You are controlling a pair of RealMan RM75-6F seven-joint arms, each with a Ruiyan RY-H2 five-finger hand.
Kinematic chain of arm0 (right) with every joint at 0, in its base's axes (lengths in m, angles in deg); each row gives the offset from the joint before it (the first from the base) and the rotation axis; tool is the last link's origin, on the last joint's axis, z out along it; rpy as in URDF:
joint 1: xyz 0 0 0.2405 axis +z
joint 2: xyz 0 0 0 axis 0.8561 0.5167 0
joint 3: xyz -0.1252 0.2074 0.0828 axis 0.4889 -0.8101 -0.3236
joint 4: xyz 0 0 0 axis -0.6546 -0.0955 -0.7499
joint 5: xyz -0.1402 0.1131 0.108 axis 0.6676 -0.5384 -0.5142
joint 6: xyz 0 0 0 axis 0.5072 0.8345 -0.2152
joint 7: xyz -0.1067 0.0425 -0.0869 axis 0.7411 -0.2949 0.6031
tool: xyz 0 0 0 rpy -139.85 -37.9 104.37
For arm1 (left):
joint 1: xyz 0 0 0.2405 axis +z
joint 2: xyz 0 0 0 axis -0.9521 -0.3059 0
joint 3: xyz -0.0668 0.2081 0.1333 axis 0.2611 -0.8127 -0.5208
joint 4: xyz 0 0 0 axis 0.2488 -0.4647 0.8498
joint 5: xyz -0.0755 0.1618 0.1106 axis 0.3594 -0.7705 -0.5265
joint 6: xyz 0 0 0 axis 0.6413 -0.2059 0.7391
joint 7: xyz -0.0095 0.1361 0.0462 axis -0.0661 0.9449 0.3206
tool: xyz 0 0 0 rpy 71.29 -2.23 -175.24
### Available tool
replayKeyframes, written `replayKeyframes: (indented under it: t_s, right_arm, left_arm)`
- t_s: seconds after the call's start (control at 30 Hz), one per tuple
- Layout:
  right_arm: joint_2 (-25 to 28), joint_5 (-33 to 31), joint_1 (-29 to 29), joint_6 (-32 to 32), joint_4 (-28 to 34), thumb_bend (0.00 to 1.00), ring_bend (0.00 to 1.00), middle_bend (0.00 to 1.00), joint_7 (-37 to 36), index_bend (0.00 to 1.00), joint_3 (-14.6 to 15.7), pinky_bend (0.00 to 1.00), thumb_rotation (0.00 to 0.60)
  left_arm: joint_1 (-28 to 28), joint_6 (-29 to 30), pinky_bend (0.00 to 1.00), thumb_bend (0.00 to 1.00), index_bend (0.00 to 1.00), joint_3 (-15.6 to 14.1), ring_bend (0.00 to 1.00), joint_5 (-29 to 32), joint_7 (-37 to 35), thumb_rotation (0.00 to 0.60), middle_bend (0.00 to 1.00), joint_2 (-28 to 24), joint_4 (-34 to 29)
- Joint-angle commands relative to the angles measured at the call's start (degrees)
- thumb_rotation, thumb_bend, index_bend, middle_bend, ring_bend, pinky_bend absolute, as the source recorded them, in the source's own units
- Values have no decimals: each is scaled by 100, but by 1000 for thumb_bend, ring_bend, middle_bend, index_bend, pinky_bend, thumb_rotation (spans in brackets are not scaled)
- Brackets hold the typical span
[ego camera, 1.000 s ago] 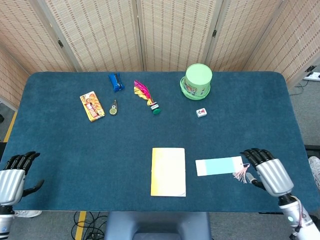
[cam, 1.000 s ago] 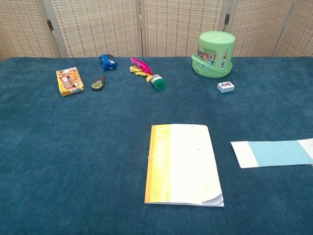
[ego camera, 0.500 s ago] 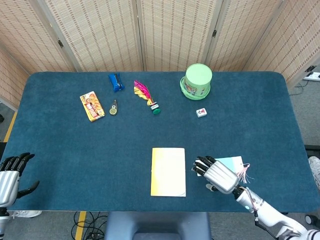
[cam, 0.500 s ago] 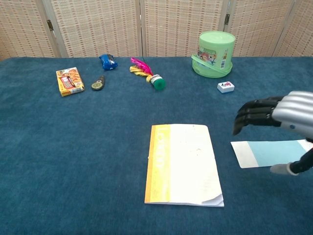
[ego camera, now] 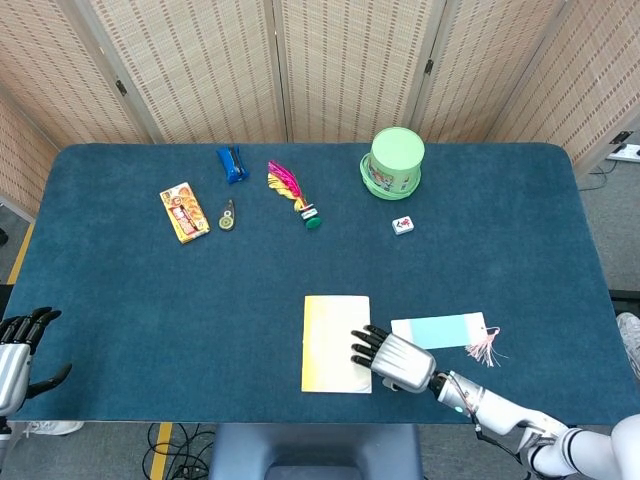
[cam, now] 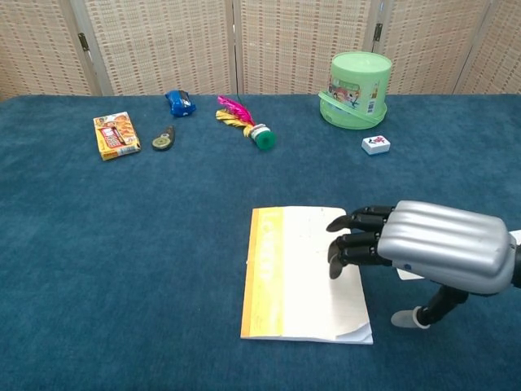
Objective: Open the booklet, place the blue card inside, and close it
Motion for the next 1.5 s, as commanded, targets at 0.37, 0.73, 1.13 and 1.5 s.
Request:
replayKeyframes:
  t_s: [0.37,0.73,1.13,1.5]
  right_arm:
    - [-342,-77,436,-117,-483,107,100,261,-158,320,102,185,600]
    - [-424,-208,606,-165,-511,163,99,261,-86,322,213,185,600]
    - [-581,-296,825,-280,-632,229,99,261,-71,332,301,185,600]
    - [-726,-331,957,-233,-798,309,99,266,-73,409,368,185,600]
  left_arm:
    - [31,-44,198,221,217,3,218,74,-75,600,188,-9,70]
    - [47,-6,197,221,225,48,212,102,-102,600,183,-8,86]
    - [53,-15,195,221,225,42,198,92,-55,600,174,-22,39]
    - [80,9,195,221,225,42,194,90,-94,600,166,-42,25]
